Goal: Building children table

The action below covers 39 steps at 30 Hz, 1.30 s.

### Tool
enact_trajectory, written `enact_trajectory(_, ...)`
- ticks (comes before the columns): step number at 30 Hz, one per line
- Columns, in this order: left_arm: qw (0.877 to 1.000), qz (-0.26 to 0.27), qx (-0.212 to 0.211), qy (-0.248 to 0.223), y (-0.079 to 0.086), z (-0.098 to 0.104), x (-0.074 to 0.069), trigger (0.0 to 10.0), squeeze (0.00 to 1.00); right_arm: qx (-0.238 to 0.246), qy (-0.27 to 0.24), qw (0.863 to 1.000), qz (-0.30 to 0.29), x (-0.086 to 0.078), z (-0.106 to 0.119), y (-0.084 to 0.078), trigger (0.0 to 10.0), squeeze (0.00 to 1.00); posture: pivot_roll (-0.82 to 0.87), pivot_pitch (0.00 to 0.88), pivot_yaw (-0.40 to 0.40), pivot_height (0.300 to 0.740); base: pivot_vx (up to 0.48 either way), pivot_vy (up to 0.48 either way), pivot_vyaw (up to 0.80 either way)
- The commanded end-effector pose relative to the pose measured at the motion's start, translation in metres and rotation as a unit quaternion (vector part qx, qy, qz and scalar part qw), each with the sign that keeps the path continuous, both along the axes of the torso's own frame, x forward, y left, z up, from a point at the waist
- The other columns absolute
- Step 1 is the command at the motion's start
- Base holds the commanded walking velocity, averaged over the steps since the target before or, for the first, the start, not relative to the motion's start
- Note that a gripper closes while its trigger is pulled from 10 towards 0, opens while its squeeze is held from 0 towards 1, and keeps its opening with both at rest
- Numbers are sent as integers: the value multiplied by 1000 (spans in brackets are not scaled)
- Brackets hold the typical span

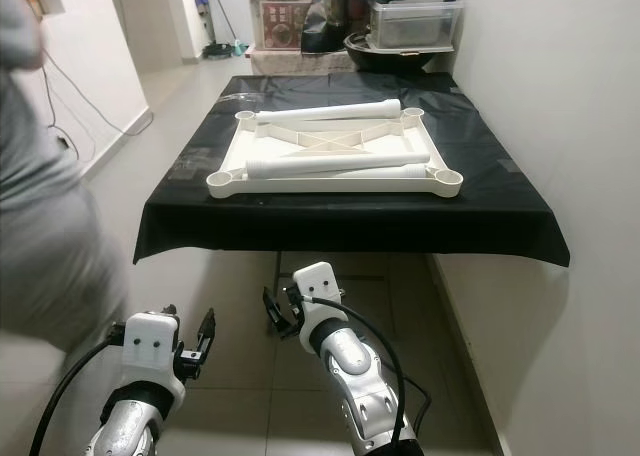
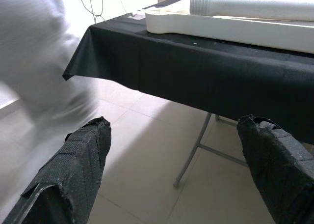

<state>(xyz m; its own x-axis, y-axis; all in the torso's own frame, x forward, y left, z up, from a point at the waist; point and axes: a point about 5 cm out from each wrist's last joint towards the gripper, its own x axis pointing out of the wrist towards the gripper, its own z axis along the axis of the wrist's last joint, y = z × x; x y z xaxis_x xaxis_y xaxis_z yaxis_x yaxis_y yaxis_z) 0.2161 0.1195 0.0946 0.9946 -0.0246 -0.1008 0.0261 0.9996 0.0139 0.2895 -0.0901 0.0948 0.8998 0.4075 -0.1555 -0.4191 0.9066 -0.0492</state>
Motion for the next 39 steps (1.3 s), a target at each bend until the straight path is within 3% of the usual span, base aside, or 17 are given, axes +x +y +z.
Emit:
enact_trajectory(1,995,99,-25,-4,10,-4,40,10000,0,49,37,998,-19,28,1,34,10000,0,-94,0,64,740,0,0,0)
enact_trajectory(5,996,75,-6,46,8,-17,34,10000,0,-9,19,1000,-13,20,-7,33,10000,0,-117,0,60,740,0,0,0)
enact_trajectory(10,995,65,-16,70,10,-21,42,10000,0,-24,28,999,3,13,-11,39,10000,0,-106,0,59,740,0,0,0)
enact_trajectory(14,994,72,-13,87,12,-23,39,10000,0,-30,32,999,14,10,-11,38,10000,0,-125,0,74,740,0,0,0)
enact_trajectory(20,995,53,2,89,11,-22,34,10000,0,-9,70,997,-15,10,-16,25,10000,0,-120,0,67,740,0,0,0)
enact_trajectory(26,994,33,7,104,5,-29,30,10000,0,-17,69,997,-8,12,-20,24,10000,0,-84,0,26,740,0,0,0)
enact_trajectory(30,994,25,18,103,5,-29,31,10000,0,-21,69,997,-7,13,-21,23,10000,0,-84,0,26,740,0,0,0)
enact_trajectory(32,995,13,42,94,6,-26,32,10000,0,-7,84,996,-12,13,-20,21,10000,0,-107,0,63,740,0,0,0)
enact_trajectory(39,996,13,35,83,3,-23,33,10000,0,-24,67,997,-3,13,-16,20,10000,0,-114,0,56,740,0,0,0)
